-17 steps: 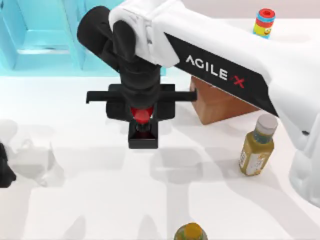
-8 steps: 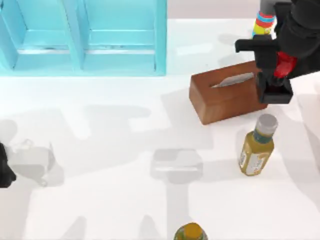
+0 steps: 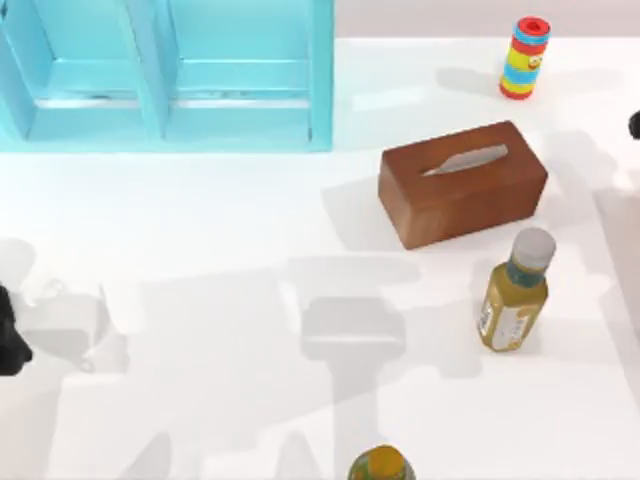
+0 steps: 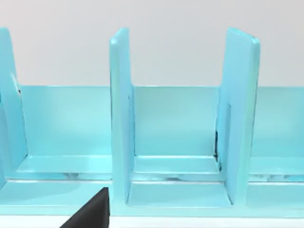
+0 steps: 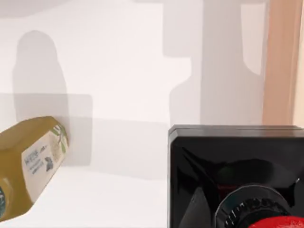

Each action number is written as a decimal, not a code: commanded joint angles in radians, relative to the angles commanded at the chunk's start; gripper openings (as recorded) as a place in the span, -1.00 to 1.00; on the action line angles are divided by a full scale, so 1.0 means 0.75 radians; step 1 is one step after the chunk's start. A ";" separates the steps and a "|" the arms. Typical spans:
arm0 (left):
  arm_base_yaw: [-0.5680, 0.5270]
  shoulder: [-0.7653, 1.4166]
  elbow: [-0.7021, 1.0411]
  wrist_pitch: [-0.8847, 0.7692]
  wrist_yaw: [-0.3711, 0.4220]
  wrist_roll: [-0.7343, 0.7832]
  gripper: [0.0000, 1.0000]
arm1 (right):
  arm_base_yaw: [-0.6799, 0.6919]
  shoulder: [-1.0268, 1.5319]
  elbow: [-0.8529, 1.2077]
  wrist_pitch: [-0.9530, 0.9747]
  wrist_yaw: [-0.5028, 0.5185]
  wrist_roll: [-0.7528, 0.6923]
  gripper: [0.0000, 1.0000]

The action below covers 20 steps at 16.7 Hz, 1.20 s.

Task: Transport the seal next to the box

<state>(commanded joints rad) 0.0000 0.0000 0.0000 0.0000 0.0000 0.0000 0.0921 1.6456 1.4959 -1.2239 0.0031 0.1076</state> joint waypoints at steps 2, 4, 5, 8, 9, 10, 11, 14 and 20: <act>0.000 0.000 0.000 0.000 0.000 0.000 1.00 | 0.000 0.000 0.000 0.000 0.000 0.000 -1.00; 0.000 0.000 0.000 0.000 0.000 0.000 1.00 | 0.005 0.006 -0.001 0.003 0.004 0.003 -1.00; 0.000 0.000 0.000 0.000 0.000 0.000 1.00 | 0.005 0.010 -0.019 0.021 0.003 0.003 -1.00; 0.000 0.000 0.000 0.000 0.000 0.000 1.00 | 0.004 0.025 -0.122 0.147 0.003 0.004 -1.00; 0.000 0.000 0.000 0.000 0.000 0.000 1.00 | 0.004 0.033 -0.164 0.204 0.002 0.004 -1.00; 0.000 0.000 0.000 0.000 0.000 0.000 1.00 | 0.004 0.041 -0.206 0.257 0.002 0.004 -1.00; 0.000 0.000 0.000 0.000 0.000 0.000 1.00 | 0.004 0.048 -0.242 0.297 0.001 0.004 -1.00; 0.000 0.000 0.000 0.000 0.000 0.000 1.00 | 0.004 0.056 -0.279 0.335 0.001 0.005 -1.00; 0.000 0.000 0.000 0.000 0.000 0.000 1.00 | 0.004 0.056 -0.279 0.335 0.001 0.005 -0.40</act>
<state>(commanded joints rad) 0.0000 0.0000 0.0000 0.0000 0.0000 0.0000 0.0950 1.6874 1.2866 -0.9729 0.0039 0.1111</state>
